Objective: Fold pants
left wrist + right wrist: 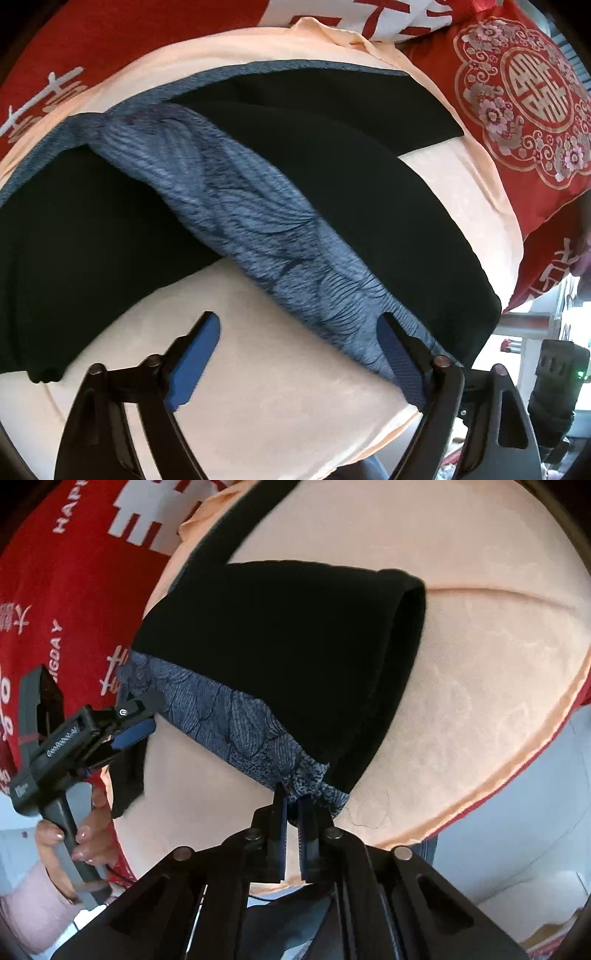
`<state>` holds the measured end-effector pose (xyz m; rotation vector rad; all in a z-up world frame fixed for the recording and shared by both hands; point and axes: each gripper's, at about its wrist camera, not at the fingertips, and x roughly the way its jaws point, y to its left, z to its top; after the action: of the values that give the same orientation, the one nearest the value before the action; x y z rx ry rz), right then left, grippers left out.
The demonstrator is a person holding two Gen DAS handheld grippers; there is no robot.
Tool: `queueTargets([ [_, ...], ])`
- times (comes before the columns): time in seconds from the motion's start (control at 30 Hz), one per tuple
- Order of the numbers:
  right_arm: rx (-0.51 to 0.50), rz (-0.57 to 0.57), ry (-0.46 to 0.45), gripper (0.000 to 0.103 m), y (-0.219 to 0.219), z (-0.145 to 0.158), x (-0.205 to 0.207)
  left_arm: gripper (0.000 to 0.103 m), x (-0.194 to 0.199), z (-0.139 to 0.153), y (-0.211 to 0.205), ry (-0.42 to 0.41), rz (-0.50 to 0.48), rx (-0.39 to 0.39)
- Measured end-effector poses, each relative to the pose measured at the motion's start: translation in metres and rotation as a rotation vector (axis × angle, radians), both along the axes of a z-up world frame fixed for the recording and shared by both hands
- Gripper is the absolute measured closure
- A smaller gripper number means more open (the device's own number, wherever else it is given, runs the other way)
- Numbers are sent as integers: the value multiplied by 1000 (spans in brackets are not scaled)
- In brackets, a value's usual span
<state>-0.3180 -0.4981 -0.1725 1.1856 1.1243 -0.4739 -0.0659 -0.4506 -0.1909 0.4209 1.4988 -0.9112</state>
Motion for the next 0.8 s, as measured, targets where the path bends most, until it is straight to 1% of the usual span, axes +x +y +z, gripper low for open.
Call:
queueTargets([
  [0.03,-5,11,-9,98,-2,5,4,51,-2,-4,-8,19,-4,13],
  [0.07,-13,30,-18,98,-6,13,9,61,0,-10,-9,50,-2,12],
  [0.13,-38,60,-55,98,-17,34,18,62,2,-12,-17,87,32,2],
  [0.27,-88,93,-122,98,-55,72,43,62,7,6,-44,80,63,-48],
  [0.3,-101,103,-133,98,-64,80,53,62,11,12,-39,80,67,-57],
  [0.33,-117,107,-141,98,-75,87,55,62,14,18,-48,71,73,-60],
  [0.37,-128,99,-153,98,-85,93,56,62,18,23,-45,62,79,-62],
  [0.43,-101,64,-180,98,-102,98,59,62,23,32,-47,49,101,-82],
  [0.5,-93,73,-200,98,-116,104,71,62,28,38,-54,52,115,-95],
  [0.53,-114,96,-200,98,-123,109,79,62,32,42,-61,45,115,-105],
  [0.63,-209,164,-185,98,-154,122,105,62,55,54,-62,0,112,-118],
  [0.67,-242,178,-176,98,-167,125,117,62,62,55,-71,-21,114,-121],
  [0.73,-303,205,-140,98,-194,127,140,62,81,58,-78,-56,131,-131],
  [0.8,-352,231,-95,98,-221,123,167,60,97,63,-90,-113,157,-123],
])
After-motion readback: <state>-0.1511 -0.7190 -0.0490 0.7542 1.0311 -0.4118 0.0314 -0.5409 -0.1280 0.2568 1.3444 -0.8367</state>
